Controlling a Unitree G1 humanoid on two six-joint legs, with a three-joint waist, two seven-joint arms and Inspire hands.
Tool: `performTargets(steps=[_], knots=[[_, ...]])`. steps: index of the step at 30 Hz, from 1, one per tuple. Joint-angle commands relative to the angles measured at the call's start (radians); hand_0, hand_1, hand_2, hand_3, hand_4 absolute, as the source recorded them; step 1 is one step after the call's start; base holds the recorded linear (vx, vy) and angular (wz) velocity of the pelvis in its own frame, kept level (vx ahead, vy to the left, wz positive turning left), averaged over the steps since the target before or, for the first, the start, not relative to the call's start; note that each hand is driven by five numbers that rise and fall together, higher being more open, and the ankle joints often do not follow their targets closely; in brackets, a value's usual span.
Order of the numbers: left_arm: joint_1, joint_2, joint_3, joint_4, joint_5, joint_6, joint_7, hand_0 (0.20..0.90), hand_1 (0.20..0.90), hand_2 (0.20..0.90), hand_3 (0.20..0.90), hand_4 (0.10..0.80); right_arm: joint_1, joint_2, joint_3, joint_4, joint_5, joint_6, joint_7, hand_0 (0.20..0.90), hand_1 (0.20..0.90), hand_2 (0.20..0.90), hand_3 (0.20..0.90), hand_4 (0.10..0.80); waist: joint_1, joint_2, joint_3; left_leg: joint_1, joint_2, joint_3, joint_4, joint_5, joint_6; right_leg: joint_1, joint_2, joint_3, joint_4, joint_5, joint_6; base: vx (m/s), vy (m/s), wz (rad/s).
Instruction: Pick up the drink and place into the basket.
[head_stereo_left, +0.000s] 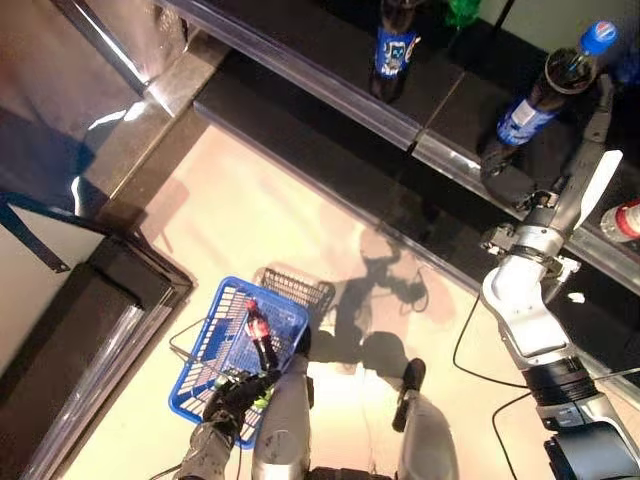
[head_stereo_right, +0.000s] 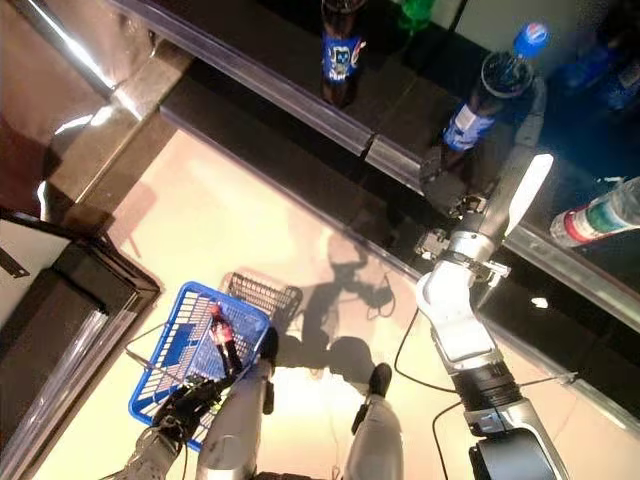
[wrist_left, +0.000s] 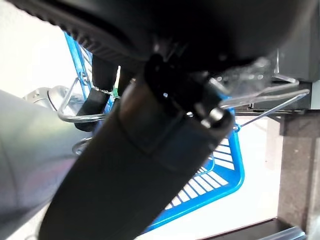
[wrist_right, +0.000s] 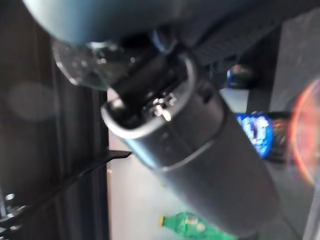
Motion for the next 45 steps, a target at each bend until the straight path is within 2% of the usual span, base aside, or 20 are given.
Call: performTargets(steps=[1,13,21,30,39,45], knots=[[0.064,0.007,-0.069,-0.113,0.003,-0.073,-0.045,0.300,0.300,0.300,0.200,0.100,-0.124,-0.038,-0.052,-0.086,-0.080,-0.057,-0.085,0.900,0.900,0.900,0.900,0.800,-0.026,0.001,-0.011,-0.029,0.006,-0.054,0.128,-0.090,-0.008,-0.051,-0.019,0.007,0.051,0.027,-0.045,-0.033,-0.014,-0.13],[0.037,0.008,-0.096,-0.144,-0.020,-0.074,-0.037,0.300,0.300,0.300,0.200,0.100,-0.220,-0.044,-0.072,-0.037,0.038,-0.070,-0.089,0.900,0.900,0.900,0.900,0.800,-0.039,0.013,-0.011,-0.106,0.003,-0.034,0.111,-0.077,0.001,-0.162,-0.001,0.035,0.043,0.049,-0.055,-0.008,-0.014,-0.08],[0.025,0.014,-0.113,-0.148,-0.036,-0.061,-0.043,0.300,0.300,0.300,0.200,0.100,-0.343,-0.064,-0.068,0.017,0.197,-0.063,0.009,0.900,0.900,0.900,0.900,0.800,-0.031,0.029,-0.011,-0.141,-0.004,-0.034,0.111,-0.074,0.003,-0.214,0.000,0.041,0.053,0.053,-0.061,0.013,0.006,-0.09],[0.016,0.027,-0.115,-0.160,-0.050,-0.041,-0.044,0.300,0.300,0.300,0.200,0.100,-0.484,-0.113,-0.042,0.071,0.211,0.016,0.057,0.900,0.900,0.900,0.900,0.800,-0.016,0.047,-0.011,-0.167,-0.019,-0.030,0.096,-0.067,0.010,-0.260,-0.002,0.044,0.062,0.054,-0.060,0.005,0.016,-0.03],[0.007,0.029,-0.119,-0.171,-0.061,-0.025,-0.042,0.300,0.300,0.300,0.200,0.100,-0.526,-0.105,-0.015,0.092,0.342,0.028,0.174,0.900,0.900,0.900,0.900,0.800,-0.010,0.053,-0.011,-0.179,-0.025,-0.031,0.098,-0.066,0.015,-0.281,-0.008,0.043,0.077,0.051,-0.062,0.007,0.008,0.00],[0.010,0.037,-0.124,-0.165,-0.060,-0.020,-0.056,0.300,0.300,0.300,0.200,0.100,-0.564,-0.119,-0.025,0.158,0.389,0.024,0.130,0.900,0.900,0.900,0.900,0.800,-0.003,0.056,-0.011,-0.186,-0.028,-0.033,0.102,-0.067,0.017,-0.291,-0.010,0.038,0.087,0.048,-0.061,0.000,0.000,0.00]])
